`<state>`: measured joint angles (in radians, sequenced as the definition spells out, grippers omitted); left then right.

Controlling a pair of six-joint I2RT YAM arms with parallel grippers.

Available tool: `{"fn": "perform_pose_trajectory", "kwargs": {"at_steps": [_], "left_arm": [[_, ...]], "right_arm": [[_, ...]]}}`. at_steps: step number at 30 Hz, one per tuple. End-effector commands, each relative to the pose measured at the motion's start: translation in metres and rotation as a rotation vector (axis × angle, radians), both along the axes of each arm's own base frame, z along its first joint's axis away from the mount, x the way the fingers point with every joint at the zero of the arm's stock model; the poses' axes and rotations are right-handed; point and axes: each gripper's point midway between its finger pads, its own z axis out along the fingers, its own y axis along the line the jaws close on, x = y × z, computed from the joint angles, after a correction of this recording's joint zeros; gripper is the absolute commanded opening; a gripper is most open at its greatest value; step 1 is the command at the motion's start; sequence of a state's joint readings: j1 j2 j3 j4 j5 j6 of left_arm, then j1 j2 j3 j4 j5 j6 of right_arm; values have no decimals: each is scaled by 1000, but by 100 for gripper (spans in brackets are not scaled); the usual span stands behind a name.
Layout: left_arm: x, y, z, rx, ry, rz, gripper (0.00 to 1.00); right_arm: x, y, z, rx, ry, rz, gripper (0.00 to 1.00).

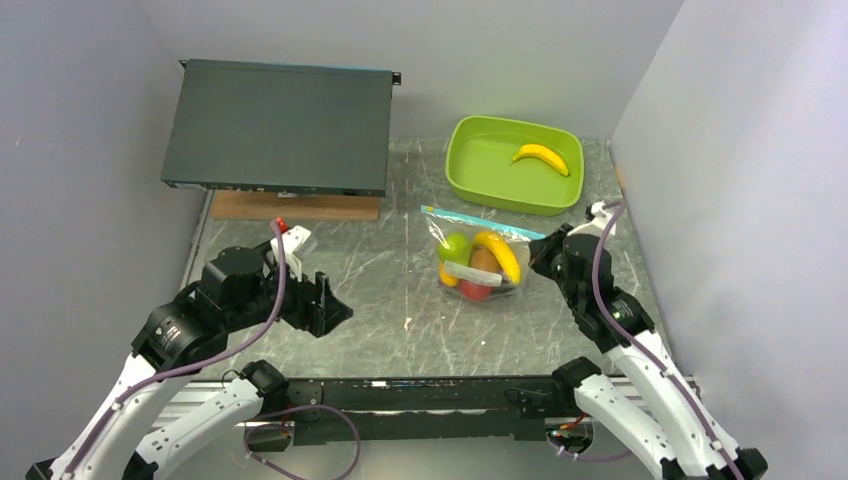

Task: Place the food in the zip-top bag and seal the zipper
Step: Place the zipper food storage bag at the center of the board, then reset both arms

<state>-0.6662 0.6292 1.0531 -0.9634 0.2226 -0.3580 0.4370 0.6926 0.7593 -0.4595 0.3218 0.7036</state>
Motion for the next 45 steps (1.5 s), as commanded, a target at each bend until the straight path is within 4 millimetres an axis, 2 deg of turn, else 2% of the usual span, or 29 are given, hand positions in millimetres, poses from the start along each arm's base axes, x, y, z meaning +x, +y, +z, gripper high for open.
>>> {"fn": "perform_pose_trajectory", "kwargs": {"at_steps": [1, 5, 7, 10, 14, 18, 20, 24, 25, 27, 29, 32, 36, 40, 45], "left_arm": [[0, -5, 6, -35, -13, -14, 84], [2, -9, 8, -27, -5, -29, 84], [3, -10, 10, -30, -6, -35, 84], [2, -10, 16, -45, -19, -33, 84], [2, -10, 24, -67, -38, -29, 85], [3, -4, 33, -78, -56, 9, 93], [2, -1, 44, -98, -78, 27, 99], [3, 11, 76, -145, -161, 87, 100], [4, 15, 87, -159, -192, 107, 100], [7, 26, 110, -182, -261, 160, 100], [8, 40, 141, -216, -347, 216, 100], [5, 59, 186, -271, -445, 290, 100], [-5, 82, 235, -354, -573, 350, 100], [-18, 102, 267, -429, -691, 393, 100], [-25, 120, 287, -472, -800, 439, 100]], "right_arm": [[-16, -29, -24, -74, 25, -93, 0], [-26, -38, -36, -87, 55, -121, 1], [-29, -37, -36, -81, 46, -111, 9], [-29, -34, -24, -78, 11, -83, 22], [-26, -27, -5, -89, -10, -30, 33], [-28, -21, 18, -102, -40, 24, 45], [-32, -21, 35, -109, -67, 44, 55], [-43, -23, 75, -141, -115, 84, 75], [-46, -27, 93, -149, -140, 83, 79], [-50, -33, 115, -181, -165, 76, 90], [-55, -41, 138, -220, -194, 67, 99], [-64, -54, 178, -258, -267, 37, 100], [-82, -74, 223, -290, -382, -17, 100], [-100, -96, 256, -302, -464, -102, 100], [-107, -111, 272, -306, -483, -169, 100]]}}
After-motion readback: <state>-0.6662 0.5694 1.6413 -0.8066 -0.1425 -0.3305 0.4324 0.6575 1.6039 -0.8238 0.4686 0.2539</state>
